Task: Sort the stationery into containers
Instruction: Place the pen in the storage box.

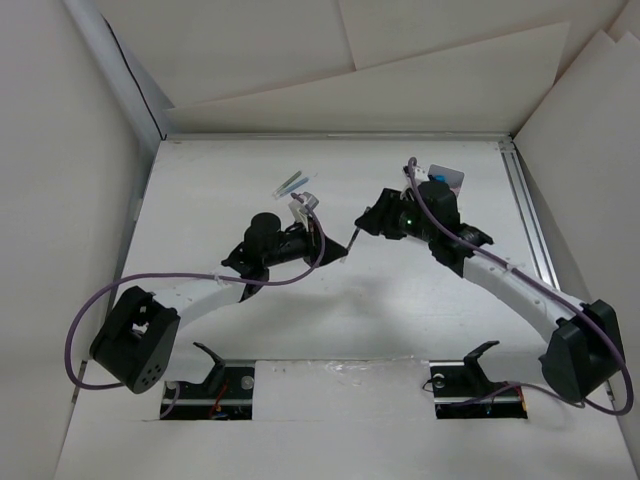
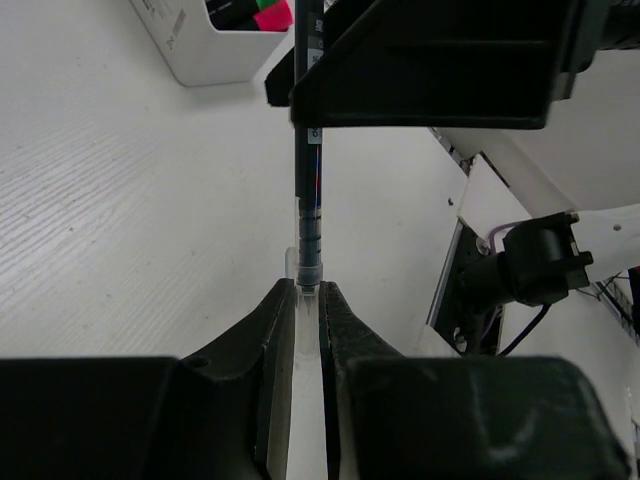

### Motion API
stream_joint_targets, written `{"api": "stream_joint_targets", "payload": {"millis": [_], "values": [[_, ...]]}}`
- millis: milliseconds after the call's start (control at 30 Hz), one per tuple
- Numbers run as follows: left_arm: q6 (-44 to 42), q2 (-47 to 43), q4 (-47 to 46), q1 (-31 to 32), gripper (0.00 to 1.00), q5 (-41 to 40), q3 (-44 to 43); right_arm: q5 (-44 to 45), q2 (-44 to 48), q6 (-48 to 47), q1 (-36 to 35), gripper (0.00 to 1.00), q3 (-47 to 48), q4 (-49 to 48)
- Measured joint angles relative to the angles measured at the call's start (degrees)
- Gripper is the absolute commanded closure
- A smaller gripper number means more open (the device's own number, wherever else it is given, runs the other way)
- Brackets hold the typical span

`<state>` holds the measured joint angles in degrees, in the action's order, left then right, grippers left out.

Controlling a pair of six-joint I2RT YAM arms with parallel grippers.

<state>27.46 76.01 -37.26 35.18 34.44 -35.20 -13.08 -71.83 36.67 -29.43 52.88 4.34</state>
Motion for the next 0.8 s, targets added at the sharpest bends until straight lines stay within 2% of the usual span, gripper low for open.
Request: {"api": "stream_joint_targets", "payload": {"millis": [300,333,467,600,633,667,700,800], "values": [[1.2,0.0,-2.3,0.1,0.91,1.9,0.0,0.2,-2.0,0.4,-0.3,0.73,0.2,-3.1],[1.2,0.0,-2.4,0.1,0.91,2.0,0.0,0.0,-2.1,0.7,-0.3,0.79,0.2,-3.7],[1.2,0.0,-2.4,0.1,0.83,2.0,0.0,-1.3,-2.2,1.9,-1.0,0.91,0.3,-6.4],[1.5,0.0,-2.8,0.1,0.54,2.0,0.1,0.1,-2.4,1.5,-0.9,0.92,0.3,-6.6],[1.5,0.0,-2.9,0.1,0.44,1.8,0.1,0.7,-2.4,1.5,-0.7,0.92,0.3,-6.6],[1.6,0.0,-3.0,0.1,0.09,1.5,0.1,1.4,-2.4,1.5,-0.4,0.92,0.3,-6.6],[1.5,0.0,-3.2,0.1,0.00,1.1,0.1,2.2,-2.4,1.4,-0.2,0.92,0.3,-6.6],[2.0,0.0,-3.5,0.2,0.00,-0.7,0.1,5.2,-1.8,1.5,1.8,0.92,0.4,-6.5]]}}
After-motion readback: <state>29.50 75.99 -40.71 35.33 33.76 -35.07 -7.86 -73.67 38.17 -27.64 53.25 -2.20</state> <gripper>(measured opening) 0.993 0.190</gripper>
